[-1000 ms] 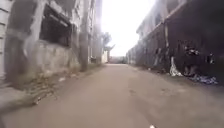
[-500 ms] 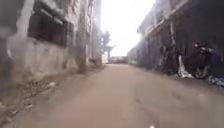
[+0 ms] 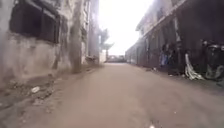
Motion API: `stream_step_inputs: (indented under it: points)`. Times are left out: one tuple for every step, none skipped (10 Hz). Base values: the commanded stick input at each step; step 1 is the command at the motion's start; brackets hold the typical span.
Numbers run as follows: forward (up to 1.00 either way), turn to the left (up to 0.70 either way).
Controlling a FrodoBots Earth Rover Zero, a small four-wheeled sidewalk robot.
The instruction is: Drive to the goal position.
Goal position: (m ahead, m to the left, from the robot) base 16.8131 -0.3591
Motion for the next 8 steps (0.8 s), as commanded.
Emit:
stream_step_inputs:
  points:
    - [1.00, 0.00]
    - [1.00, 0.00]
    - [1.00, 0.00]
    - [1.00, 0.00]
    - [1.00, 0.00]
    - [1.00, 0.00]
    - [1.00, 0.00]
    - [1.00, 0.00]
